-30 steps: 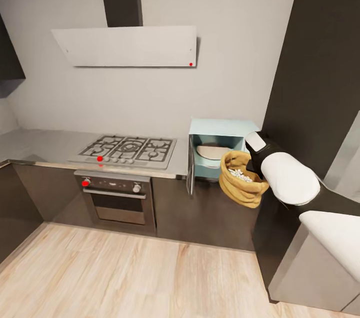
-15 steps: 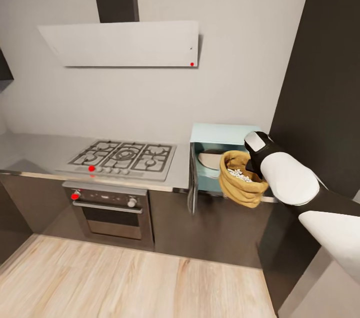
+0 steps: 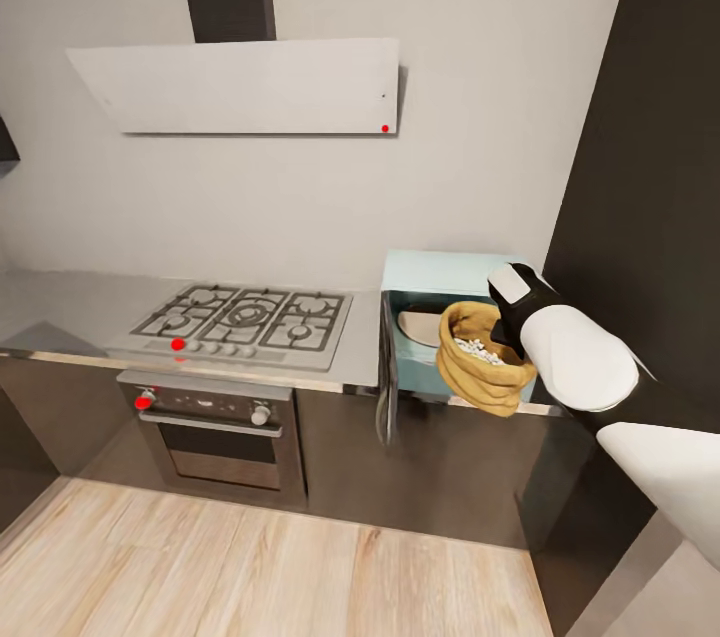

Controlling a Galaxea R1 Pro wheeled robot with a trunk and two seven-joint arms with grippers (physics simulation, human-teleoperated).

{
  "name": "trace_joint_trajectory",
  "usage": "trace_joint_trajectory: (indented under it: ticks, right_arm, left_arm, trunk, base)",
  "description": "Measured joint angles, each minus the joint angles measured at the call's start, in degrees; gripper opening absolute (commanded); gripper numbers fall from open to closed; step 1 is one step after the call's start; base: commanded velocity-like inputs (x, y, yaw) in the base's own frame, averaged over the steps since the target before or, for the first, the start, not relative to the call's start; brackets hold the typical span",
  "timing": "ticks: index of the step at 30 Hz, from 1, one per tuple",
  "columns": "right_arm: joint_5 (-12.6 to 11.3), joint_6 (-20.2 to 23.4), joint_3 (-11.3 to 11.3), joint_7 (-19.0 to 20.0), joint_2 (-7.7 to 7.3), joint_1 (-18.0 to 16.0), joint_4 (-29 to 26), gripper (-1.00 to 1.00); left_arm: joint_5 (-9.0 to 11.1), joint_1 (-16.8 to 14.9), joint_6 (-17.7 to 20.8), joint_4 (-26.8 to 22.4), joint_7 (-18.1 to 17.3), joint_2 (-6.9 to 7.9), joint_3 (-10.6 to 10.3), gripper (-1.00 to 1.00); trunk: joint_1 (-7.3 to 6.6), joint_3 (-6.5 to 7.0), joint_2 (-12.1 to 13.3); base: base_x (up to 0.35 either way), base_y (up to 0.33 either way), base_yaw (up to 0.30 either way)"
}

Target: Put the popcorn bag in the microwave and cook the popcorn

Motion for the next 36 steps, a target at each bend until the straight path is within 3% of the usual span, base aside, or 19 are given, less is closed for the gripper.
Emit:
trace_joint_trajectory:
  ticks: [8,36]
  right_arm:
    - [0.00,0.00,0.00,0.00,0.18,0.00,0.02,-1.00]
    - [0.01,-0.25,0.07,1.63,0.19,2.20,0.11,-1.00]
  left_arm:
    - [-0.23,0.02,0.00,0.00,0.00,0.00,-0.12,1.00]
    - [-0.49,0.08,0.00,0.00,0.00,0.00,-0.29,1.00]
  trunk:
    - [-0.01,0.00,0.01]
    - [0.00,0.00,0.00]
  base:
    - [0.270,0.000,0.000]
    - [0.005,0.000,0.000]
